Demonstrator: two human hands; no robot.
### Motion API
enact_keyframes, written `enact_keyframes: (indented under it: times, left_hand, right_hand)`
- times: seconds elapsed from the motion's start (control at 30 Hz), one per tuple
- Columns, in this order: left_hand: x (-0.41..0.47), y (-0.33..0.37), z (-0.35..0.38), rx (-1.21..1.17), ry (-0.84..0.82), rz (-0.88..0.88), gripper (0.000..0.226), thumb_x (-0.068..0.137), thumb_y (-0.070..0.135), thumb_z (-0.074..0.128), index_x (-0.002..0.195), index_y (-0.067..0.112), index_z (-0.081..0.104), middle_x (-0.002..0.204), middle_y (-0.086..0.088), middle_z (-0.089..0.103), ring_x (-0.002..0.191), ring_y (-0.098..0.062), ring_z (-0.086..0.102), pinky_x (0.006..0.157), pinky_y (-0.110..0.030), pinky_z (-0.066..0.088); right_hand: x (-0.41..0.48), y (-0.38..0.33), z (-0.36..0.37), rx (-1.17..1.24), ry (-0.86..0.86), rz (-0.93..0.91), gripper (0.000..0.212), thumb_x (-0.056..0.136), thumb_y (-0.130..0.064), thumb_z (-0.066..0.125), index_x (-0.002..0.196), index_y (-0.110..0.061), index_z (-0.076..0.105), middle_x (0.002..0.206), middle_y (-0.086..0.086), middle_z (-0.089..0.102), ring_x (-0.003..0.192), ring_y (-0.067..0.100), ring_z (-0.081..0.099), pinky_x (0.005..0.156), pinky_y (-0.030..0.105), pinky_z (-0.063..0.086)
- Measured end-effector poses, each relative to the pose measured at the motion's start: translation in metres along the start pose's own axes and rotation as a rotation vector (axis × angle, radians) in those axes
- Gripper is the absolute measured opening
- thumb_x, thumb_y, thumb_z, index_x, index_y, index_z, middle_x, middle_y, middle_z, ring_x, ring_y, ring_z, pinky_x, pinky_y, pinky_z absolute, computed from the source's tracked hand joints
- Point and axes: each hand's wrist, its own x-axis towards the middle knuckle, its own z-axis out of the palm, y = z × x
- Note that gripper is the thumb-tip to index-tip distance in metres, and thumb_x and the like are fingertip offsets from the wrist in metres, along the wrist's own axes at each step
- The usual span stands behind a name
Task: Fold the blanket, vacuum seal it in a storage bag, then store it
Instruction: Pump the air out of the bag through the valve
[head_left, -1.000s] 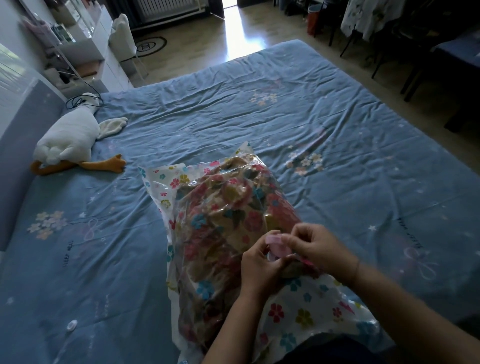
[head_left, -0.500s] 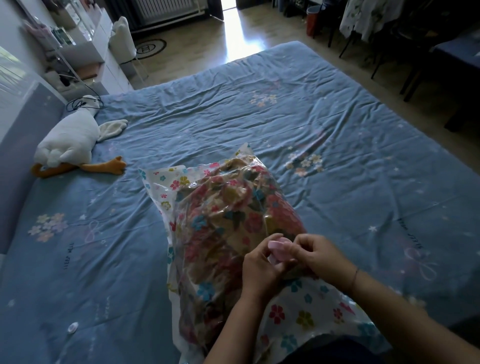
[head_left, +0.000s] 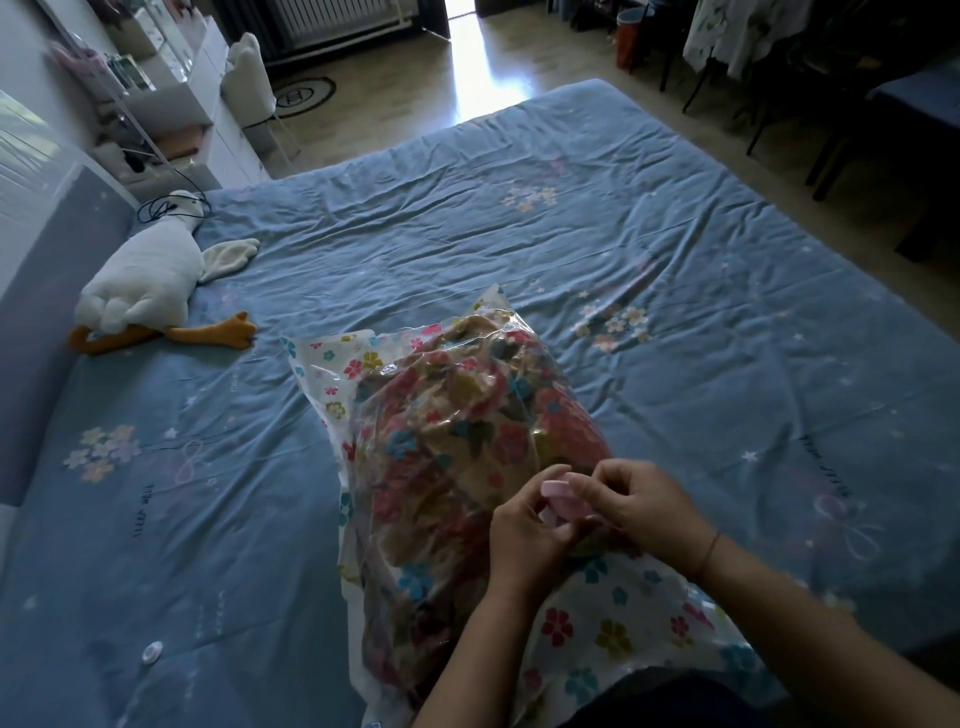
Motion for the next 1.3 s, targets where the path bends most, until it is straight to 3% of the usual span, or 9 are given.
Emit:
enact_keyframes:
  times: [0.1,0.23,0.4,0.53,0.7,0.87,0.97,1.17,1.3]
  left_hand:
    - [0.001,-0.001,-0.002,0.022,0.002,0.012,0.039,0.069,0.024,0.087,0.104,0.026,0.071,0.096,0.015,0.073,0.092,0.000,0.068,0.079,-0.018,0.053]
    - [0.002,0.002,-0.003,0.010,-0.006,0.006,0.042,0.069,0.029,0.087,0.108,0.023,0.071,0.098,0.014,0.074,0.093,-0.002,0.068,0.083,-0.024,0.055]
    - [-0.002,0.002,0.001,-0.019,-0.008,0.007,0.042,0.069,0.016,0.087,0.107,0.026,0.070,0.097,0.017,0.072,0.094,0.002,0.067,0.080,-0.014,0.052]
    - [-0.005,0.000,0.001,-0.024,0.003,-0.005,0.044,0.069,0.013,0.087,0.107,0.027,0.069,0.098,0.018,0.073,0.095,0.003,0.067,0.081,-0.013,0.052]
    - [-0.001,0.004,-0.003,-0.031,-0.007,0.003,0.036,0.069,0.021,0.087,0.100,0.028,0.071,0.092,0.016,0.074,0.088,-0.001,0.068,0.077,-0.016,0.052]
    - [-0.002,0.004,0.000,-0.018,-0.005,0.006,0.041,0.068,0.020,0.088,0.104,0.029,0.070,0.097,0.017,0.073,0.094,0.002,0.067,0.082,-0.019,0.054]
    - [-0.006,0.003,0.000,-0.049,0.004,-0.006,0.048,0.069,0.016,0.087,0.111,0.027,0.068,0.103,0.014,0.073,0.099,0.000,0.067,0.087,-0.021,0.054]
    - [-0.002,0.006,-0.004,-0.039,-0.008,-0.018,0.042,0.069,0.021,0.087,0.108,0.027,0.070,0.100,0.013,0.074,0.096,-0.002,0.068,0.085,-0.023,0.055]
    - [-0.002,0.010,0.001,-0.031,-0.013,0.007,0.043,0.069,0.020,0.087,0.108,0.028,0.070,0.099,0.017,0.073,0.096,0.001,0.067,0.083,-0.019,0.054]
  right_hand:
    - [-0.005,-0.028,-0.011,0.125,0.006,-0.149,0.070,0.071,-0.072,0.059,0.064,-0.002,0.060,0.056,0.011,0.058,0.050,0.025,0.052,0.051,0.041,0.045]
    - [-0.008,-0.063,-0.029,0.461,0.006,-0.347,0.040,0.086,-0.026,0.063,0.058,-0.002,0.049,0.049,-0.007,0.044,0.046,0.006,0.039,0.047,0.016,0.035]
    - [-0.002,-0.009,-0.006,0.135,-0.006,-0.079,0.062,0.073,-0.069,0.060,0.059,-0.009,0.054,0.051,-0.004,0.049,0.047,0.006,0.044,0.049,0.027,0.038]
    - [-0.004,-0.006,-0.005,0.038,-0.024,-0.060,0.050,0.077,-0.060,0.063,0.057,-0.015,0.056,0.050,-0.004,0.051,0.047,0.005,0.046,0.050,0.027,0.039]
    - [-0.010,-0.062,-0.034,0.566,-0.106,-0.294,0.030,0.083,-0.018,0.061,0.061,-0.002,0.049,0.051,-0.006,0.046,0.046,0.005,0.040,0.046,0.015,0.036]
    - [-0.003,-0.016,-0.010,0.187,-0.055,-0.087,0.056,0.073,-0.064,0.065,0.062,-0.010,0.055,0.055,0.003,0.052,0.051,0.012,0.047,0.051,0.040,0.044]
    - [-0.003,-0.004,-0.005,0.047,-0.056,-0.019,0.043,0.074,-0.052,0.062,0.062,-0.011,0.059,0.055,-0.001,0.054,0.051,0.009,0.048,0.055,0.043,0.045]
    - [-0.012,-0.063,-0.036,0.642,-0.157,-0.276,0.025,0.084,-0.016,0.059,0.059,-0.016,0.056,0.050,-0.008,0.048,0.046,0.004,0.040,0.046,0.013,0.035]
    - [-0.006,-0.029,-0.023,0.426,-0.110,-0.133,0.028,0.082,-0.031,0.065,0.059,-0.019,0.056,0.051,-0.006,0.050,0.047,0.006,0.043,0.050,0.022,0.037]
